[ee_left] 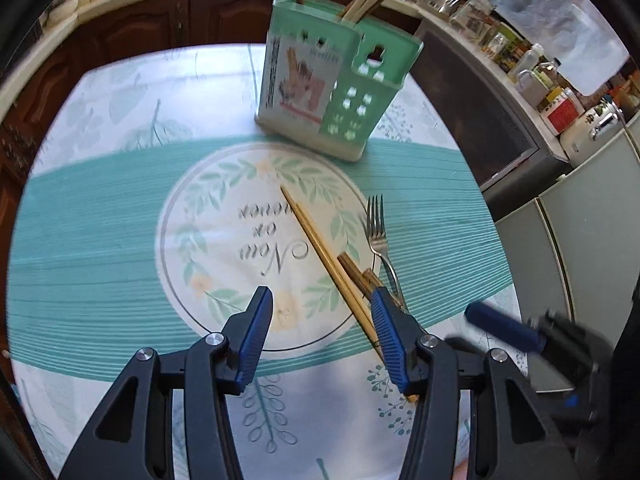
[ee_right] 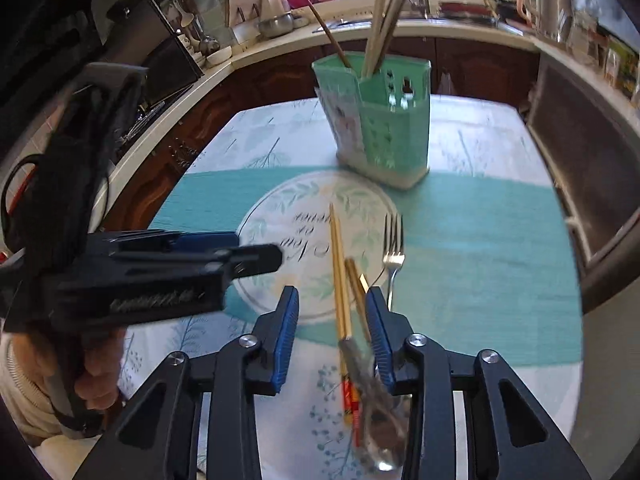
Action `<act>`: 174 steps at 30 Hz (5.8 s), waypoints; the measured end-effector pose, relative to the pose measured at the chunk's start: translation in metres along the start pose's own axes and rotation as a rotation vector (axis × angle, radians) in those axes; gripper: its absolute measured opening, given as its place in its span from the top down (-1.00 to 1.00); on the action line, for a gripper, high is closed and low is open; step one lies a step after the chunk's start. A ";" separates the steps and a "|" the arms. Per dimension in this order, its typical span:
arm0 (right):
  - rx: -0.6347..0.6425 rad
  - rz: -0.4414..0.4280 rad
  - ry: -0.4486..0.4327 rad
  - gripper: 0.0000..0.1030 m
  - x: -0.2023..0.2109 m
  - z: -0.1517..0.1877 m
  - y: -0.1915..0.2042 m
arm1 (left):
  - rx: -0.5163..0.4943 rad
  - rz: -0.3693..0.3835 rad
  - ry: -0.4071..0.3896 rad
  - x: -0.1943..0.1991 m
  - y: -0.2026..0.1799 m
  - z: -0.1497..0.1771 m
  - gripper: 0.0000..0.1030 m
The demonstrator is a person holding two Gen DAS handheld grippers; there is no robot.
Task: Organize utensils
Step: 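Move both open tools back to the remaining chopsticks, then grasp a light chopstick with the left tool while the right tool grasps a red-striped chopstick, then lift both chopsticks, lower them into the green holder and open both tools, then move the right tool to the spoons and grasp a gold-handled spoon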
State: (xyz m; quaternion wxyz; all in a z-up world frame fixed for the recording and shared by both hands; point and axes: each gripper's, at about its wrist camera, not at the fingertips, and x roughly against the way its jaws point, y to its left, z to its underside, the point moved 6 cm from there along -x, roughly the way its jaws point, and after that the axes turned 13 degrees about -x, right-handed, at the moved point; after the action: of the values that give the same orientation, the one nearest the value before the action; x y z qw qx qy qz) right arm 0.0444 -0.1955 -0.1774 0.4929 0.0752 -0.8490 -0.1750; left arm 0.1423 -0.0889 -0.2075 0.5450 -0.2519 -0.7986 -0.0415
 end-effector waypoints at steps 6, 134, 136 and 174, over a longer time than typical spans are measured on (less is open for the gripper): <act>-0.051 -0.046 0.032 0.49 -0.014 0.027 -0.015 | 0.057 0.041 0.100 -0.045 -0.005 -0.001 0.57; 0.151 -0.055 -0.504 0.74 -0.115 -0.322 0.046 | -0.007 -0.135 -0.444 0.047 0.079 -0.202 -0.01; 0.148 -0.036 -0.486 0.66 -0.110 -0.312 0.042 | -0.020 -0.140 -0.416 0.052 0.074 -0.194 -0.05; -0.254 0.134 -0.032 0.49 0.008 0.105 -0.144 | -0.313 0.054 -0.038 0.004 -0.070 0.033 -0.21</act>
State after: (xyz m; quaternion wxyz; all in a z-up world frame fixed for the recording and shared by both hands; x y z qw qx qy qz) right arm -0.0567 -0.3080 -0.2724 0.4953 -0.0474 -0.8309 -0.2489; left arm 0.0820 -0.1369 -0.2030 0.4849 -0.3558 -0.7855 -0.1459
